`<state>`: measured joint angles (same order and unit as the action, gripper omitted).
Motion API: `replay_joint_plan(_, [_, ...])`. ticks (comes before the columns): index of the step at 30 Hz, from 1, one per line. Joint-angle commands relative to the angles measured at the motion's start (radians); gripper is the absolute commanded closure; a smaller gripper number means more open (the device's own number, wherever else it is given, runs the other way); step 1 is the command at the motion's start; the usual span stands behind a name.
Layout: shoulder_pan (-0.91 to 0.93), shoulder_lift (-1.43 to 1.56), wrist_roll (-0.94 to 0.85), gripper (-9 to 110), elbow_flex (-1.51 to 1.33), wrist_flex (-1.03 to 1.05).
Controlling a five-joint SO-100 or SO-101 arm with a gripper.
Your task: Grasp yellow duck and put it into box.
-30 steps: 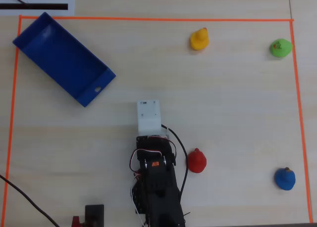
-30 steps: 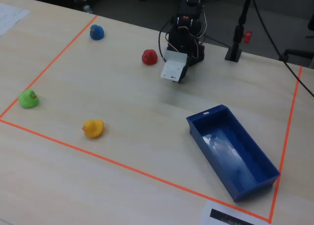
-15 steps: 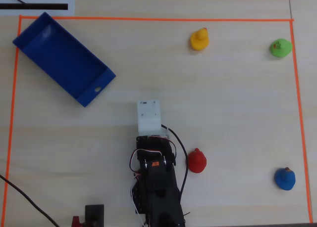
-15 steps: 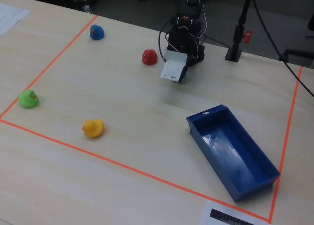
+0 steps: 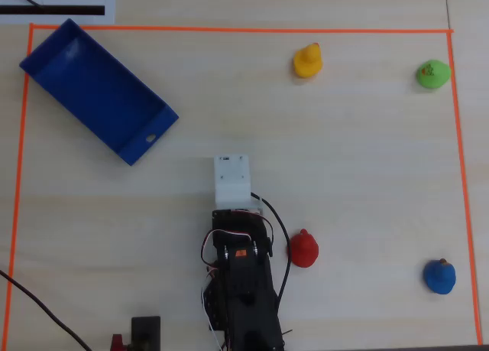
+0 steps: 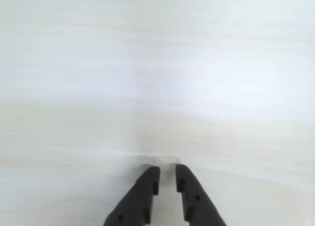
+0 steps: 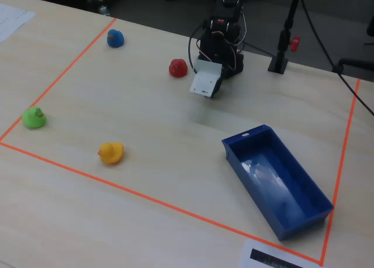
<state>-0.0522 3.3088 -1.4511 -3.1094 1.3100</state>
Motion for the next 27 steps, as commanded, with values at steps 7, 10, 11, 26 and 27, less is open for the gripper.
replay_joint_plan(7, [0.110, -0.359, -0.074, 101, 0.127, -0.578])
replay_joint_plan(10, [0.114, -0.540, -0.029, 101, 0.299, -0.641])
replay_joint_plan(11, [0.114, -0.603, -0.002, 101, 0.370, -0.650])
replay_joint_plan(26, [0.221, -1.241, 0.170, 101, 0.905, -1.012])
replay_joint_plan(27, [0.227, -1.281, 0.186, 101, 0.927, -1.051])
